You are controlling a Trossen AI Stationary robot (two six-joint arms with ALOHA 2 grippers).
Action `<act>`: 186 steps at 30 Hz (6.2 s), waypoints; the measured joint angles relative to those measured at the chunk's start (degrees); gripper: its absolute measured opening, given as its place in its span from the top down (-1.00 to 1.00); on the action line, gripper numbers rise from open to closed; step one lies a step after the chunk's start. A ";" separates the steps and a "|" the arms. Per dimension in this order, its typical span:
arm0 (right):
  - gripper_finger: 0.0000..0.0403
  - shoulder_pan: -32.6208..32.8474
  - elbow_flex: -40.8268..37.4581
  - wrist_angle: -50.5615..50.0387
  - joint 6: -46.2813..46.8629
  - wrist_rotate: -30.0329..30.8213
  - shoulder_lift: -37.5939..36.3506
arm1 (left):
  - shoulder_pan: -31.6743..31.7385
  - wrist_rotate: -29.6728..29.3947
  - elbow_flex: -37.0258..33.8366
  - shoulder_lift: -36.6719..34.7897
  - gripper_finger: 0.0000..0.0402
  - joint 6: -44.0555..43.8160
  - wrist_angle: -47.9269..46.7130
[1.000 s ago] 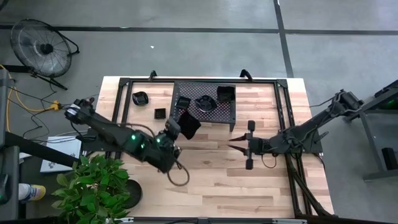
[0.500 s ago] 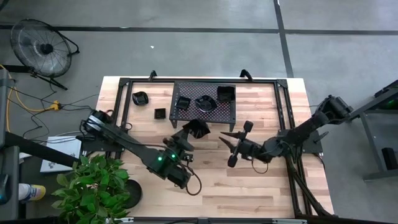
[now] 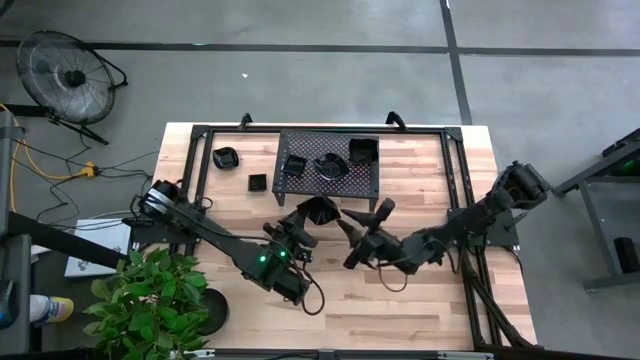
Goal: Pick & Place Mini shaped plates
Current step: Stack the distorted square plate on the distorted square plates on the shelf
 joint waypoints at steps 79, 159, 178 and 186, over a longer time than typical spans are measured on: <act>0.57 -3.50 7.51 -17.25 17.81 -1.35 1.32 | -0.02 3.67 0.07 -0.13 0.99 -0.39 0.05; 1.00 -12.03 7.49 -31.15 21.44 -5.00 -11.04 | -6.36 5.95 0.00 -13.08 -0.12 -47.79 -30.51; 1.00 -35.89 14.22 -56.96 42.65 -26.20 -21.87 | -6.39 0.37 -25.89 -33.92 -0.12 -89.85 -29.12; 1.00 -44.56 18.11 -68.38 62.37 -32.64 -20.60 | -6.38 0.43 -35.01 -35.98 -0.12 -104.35 -27.18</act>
